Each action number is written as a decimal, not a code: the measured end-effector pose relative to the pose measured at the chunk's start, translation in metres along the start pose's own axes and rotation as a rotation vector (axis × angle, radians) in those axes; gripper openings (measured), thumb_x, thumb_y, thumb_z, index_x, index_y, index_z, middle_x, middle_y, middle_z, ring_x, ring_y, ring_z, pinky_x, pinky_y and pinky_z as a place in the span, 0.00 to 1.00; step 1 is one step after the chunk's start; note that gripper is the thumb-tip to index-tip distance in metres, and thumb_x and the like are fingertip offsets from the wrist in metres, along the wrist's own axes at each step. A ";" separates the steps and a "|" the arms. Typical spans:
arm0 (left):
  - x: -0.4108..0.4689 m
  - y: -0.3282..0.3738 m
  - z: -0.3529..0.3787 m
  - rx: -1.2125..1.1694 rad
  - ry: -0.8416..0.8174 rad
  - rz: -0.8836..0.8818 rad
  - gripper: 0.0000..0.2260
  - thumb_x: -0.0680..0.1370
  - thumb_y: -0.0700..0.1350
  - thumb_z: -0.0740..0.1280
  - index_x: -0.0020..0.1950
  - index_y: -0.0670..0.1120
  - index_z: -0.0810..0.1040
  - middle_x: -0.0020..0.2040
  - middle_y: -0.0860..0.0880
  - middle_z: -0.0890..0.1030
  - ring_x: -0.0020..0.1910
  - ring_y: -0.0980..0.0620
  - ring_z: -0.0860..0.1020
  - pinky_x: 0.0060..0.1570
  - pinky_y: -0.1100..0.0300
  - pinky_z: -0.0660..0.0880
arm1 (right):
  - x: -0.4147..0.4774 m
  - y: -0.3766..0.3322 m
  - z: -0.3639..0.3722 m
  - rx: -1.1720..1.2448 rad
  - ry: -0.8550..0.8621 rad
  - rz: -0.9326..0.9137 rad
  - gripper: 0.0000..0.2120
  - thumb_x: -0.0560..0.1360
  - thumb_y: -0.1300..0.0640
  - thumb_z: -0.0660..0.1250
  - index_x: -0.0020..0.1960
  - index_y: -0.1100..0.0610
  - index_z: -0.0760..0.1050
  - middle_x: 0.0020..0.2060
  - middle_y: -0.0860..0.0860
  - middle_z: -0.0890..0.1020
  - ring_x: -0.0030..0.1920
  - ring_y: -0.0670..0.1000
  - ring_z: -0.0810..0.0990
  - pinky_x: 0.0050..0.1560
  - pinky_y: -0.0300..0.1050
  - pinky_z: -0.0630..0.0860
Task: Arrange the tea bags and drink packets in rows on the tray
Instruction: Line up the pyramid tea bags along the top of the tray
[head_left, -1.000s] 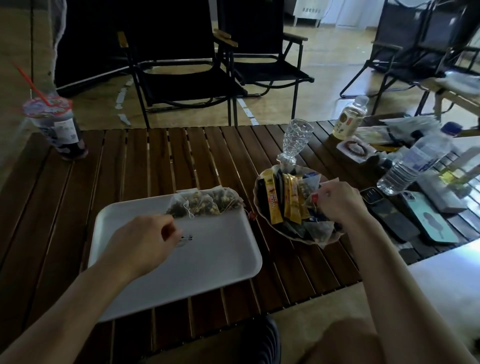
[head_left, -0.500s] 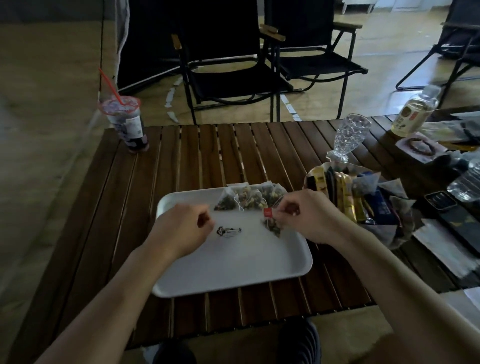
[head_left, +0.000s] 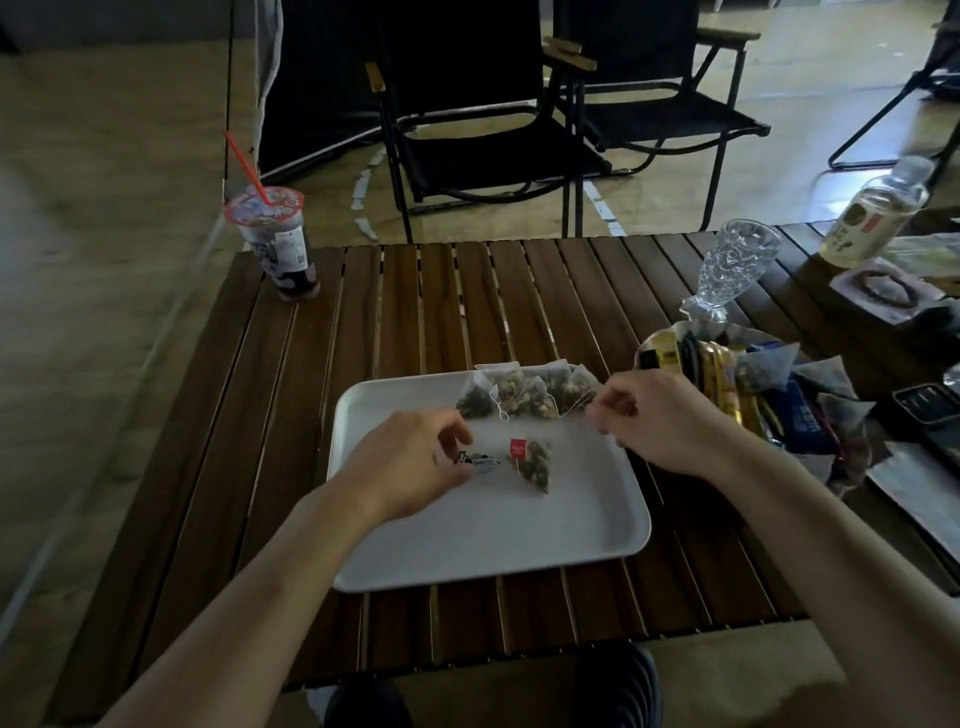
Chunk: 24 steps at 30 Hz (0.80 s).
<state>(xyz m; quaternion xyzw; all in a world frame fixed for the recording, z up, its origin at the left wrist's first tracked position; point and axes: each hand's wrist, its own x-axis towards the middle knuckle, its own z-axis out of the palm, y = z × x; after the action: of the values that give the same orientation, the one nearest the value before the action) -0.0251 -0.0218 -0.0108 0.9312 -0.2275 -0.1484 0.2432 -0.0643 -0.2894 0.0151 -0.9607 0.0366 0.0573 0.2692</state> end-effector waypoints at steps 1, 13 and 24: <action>0.002 0.005 0.003 -0.009 -0.001 0.027 0.14 0.75 0.53 0.72 0.58 0.55 0.76 0.51 0.57 0.78 0.42 0.61 0.77 0.41 0.67 0.73 | 0.000 0.004 -0.001 0.004 -0.004 0.014 0.07 0.78 0.50 0.67 0.48 0.52 0.80 0.40 0.45 0.83 0.39 0.42 0.82 0.43 0.43 0.81; 0.020 0.019 0.025 -0.028 0.077 0.116 0.04 0.76 0.48 0.71 0.48 0.55 0.78 0.49 0.55 0.77 0.43 0.59 0.75 0.44 0.62 0.75 | 0.002 0.005 0.002 -0.010 -0.086 -0.010 0.07 0.78 0.50 0.66 0.50 0.52 0.79 0.41 0.45 0.83 0.41 0.41 0.81 0.43 0.37 0.79; -0.011 -0.037 -0.026 0.079 0.251 -0.096 0.02 0.78 0.46 0.69 0.47 0.54 0.77 0.44 0.59 0.77 0.43 0.60 0.75 0.39 0.68 0.67 | 0.002 0.002 0.004 -0.055 -0.107 -0.007 0.08 0.79 0.49 0.66 0.49 0.53 0.79 0.40 0.47 0.83 0.40 0.45 0.82 0.47 0.48 0.81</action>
<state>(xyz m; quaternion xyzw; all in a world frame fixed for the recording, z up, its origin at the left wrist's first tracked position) -0.0112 0.0222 -0.0061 0.9611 -0.1559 -0.0332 0.2255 -0.0629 -0.2896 0.0104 -0.9634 0.0172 0.1084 0.2446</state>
